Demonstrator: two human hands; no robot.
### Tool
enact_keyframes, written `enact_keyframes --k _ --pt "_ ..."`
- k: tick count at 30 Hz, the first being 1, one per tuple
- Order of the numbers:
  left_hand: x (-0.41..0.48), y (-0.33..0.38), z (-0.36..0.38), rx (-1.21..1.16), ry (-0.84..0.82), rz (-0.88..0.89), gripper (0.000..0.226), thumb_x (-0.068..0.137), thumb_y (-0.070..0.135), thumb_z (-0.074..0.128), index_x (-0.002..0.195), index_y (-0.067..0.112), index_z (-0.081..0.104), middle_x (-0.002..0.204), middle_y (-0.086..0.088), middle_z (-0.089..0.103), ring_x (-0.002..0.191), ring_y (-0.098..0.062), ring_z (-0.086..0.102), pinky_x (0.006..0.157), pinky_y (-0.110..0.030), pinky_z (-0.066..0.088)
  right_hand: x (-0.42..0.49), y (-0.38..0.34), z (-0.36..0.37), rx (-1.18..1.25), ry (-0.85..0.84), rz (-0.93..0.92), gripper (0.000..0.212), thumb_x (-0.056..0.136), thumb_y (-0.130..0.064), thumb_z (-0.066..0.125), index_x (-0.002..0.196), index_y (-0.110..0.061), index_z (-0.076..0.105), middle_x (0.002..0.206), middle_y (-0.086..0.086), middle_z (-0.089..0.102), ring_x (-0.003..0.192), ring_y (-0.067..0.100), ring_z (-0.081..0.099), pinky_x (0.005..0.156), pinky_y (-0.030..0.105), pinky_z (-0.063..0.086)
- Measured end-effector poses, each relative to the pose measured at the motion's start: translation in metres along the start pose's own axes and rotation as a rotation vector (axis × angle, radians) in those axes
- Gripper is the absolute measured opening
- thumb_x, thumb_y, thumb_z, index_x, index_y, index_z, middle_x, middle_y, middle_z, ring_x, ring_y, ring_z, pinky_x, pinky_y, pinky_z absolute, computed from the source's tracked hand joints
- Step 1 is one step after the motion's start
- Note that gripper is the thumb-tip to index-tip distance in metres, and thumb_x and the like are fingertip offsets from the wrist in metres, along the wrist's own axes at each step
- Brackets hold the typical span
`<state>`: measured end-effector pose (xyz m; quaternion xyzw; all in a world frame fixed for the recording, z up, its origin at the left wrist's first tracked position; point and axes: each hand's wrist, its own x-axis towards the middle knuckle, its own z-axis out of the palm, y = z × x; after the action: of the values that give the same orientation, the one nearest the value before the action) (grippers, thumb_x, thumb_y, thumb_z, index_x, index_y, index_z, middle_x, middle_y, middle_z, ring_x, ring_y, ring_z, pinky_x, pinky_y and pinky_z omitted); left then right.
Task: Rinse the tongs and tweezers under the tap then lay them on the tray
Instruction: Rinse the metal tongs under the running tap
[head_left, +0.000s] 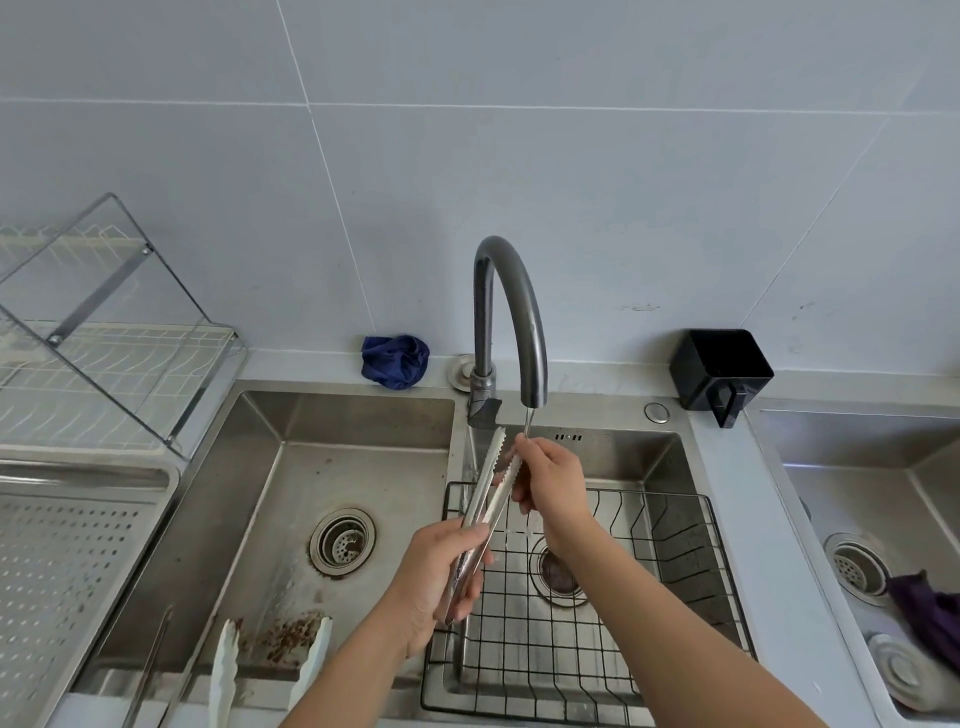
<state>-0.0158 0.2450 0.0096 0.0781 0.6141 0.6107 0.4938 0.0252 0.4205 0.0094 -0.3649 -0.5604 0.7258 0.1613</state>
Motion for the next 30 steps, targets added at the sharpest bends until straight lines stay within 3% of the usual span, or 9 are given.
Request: enact_keyframes --k 3,5,9,12,15,19,22,25,30 --pt "-0.002 0.000 0.001 0.013 0.027 0.011 0.038 0.084 0.040 0.073 0.089 0.003 0.066 0.066 -0.009 0.063 0.047 -0.017 0.050 0.039 -0.024 0.037 -0.003 0.002 -0.001 0.072 -0.074 -0.009 0.015 0.098 -0.006 0.059 0.094 -0.006 0.074 0.080 0.007 0.077 0.061 0.017 0.058 0.053 0.026 0.047" --pt "-0.002 0.001 0.000 -0.005 0.046 0.004 0.036 0.090 0.036 0.069 0.091 0.000 0.064 0.064 -0.007 0.064 0.046 -0.016 0.051 0.038 -0.024 0.037 -0.006 0.006 -0.003 0.114 -0.127 -0.002 0.018 0.097 -0.001 0.060 0.104 -0.008 0.075 0.092 0.008 0.079 0.067 0.016 0.058 0.059 0.027 0.050" --pt "-0.003 0.000 0.001 -0.033 0.061 -0.012 0.037 0.092 0.037 0.067 0.093 0.000 0.063 0.075 -0.013 0.067 0.048 -0.020 0.051 0.038 -0.024 0.037 -0.009 0.010 -0.003 0.235 -0.107 0.024 0.021 0.105 -0.012 0.053 0.122 -0.015 0.066 0.091 0.015 0.077 0.056 0.017 0.055 0.051 0.028 0.049" --pt "-0.002 -0.002 0.002 -0.053 0.054 -0.020 0.041 0.090 0.039 0.068 0.095 -0.002 0.064 0.077 -0.016 0.066 0.046 -0.021 0.051 0.037 -0.023 0.036 -0.009 0.007 -0.002 0.286 -0.106 0.090 0.022 0.107 -0.022 0.050 0.110 -0.007 0.066 0.080 0.010 0.072 0.055 0.018 0.050 0.048 0.026 0.045" --pt "-0.001 -0.002 0.004 -0.099 0.031 -0.033 0.049 0.085 0.042 0.066 0.104 -0.004 0.067 0.080 -0.017 0.065 0.046 -0.022 0.050 0.037 -0.023 0.033 -0.012 0.008 -0.002 0.399 -0.156 0.199 0.030 0.106 -0.034 0.050 0.094 -0.013 0.067 0.073 0.002 0.062 0.053 0.012 0.045 0.047 0.024 0.040" --pt "0.002 -0.008 0.004 -0.206 0.043 -0.101 0.045 0.099 0.040 0.049 0.122 0.003 0.063 0.076 -0.012 0.064 0.043 -0.019 0.048 0.037 -0.020 0.030 -0.017 0.012 -0.005 0.606 -0.303 0.277 0.018 0.100 -0.026 0.057 0.106 -0.013 0.068 0.079 -0.002 0.059 0.058 0.008 0.043 0.047 0.021 0.040" --pt "0.005 -0.012 0.007 -0.242 0.036 -0.146 0.043 0.099 0.044 0.049 0.112 0.006 0.066 0.071 -0.010 0.064 0.040 -0.019 0.047 0.038 -0.020 0.030 -0.017 0.008 -0.008 0.520 -0.321 0.245 0.021 0.099 -0.032 0.060 0.096 -0.012 0.065 0.077 0.002 0.061 0.051 0.009 0.040 0.040 0.020 0.032" --pt "0.008 -0.012 0.011 -0.207 0.028 -0.144 0.045 0.099 0.051 0.050 0.101 0.009 0.066 0.067 -0.011 0.062 0.040 -0.019 0.045 0.038 -0.022 0.031 -0.014 0.005 -0.005 0.445 -0.234 0.262 0.039 0.101 -0.047 0.055 0.082 -0.014 0.065 0.070 0.004 0.061 0.048 0.011 0.038 0.039 0.022 0.026" --pt "0.016 -0.011 0.013 -0.148 0.086 -0.121 0.056 0.098 0.060 0.046 0.104 0.006 0.061 0.062 -0.011 0.060 0.039 -0.019 0.045 0.037 -0.023 0.035 -0.016 0.004 -0.010 0.502 -0.291 0.157 0.016 0.093 -0.019 0.062 0.103 -0.011 0.073 0.086 0.006 0.069 0.066 0.013 0.052 0.059 0.026 0.044"
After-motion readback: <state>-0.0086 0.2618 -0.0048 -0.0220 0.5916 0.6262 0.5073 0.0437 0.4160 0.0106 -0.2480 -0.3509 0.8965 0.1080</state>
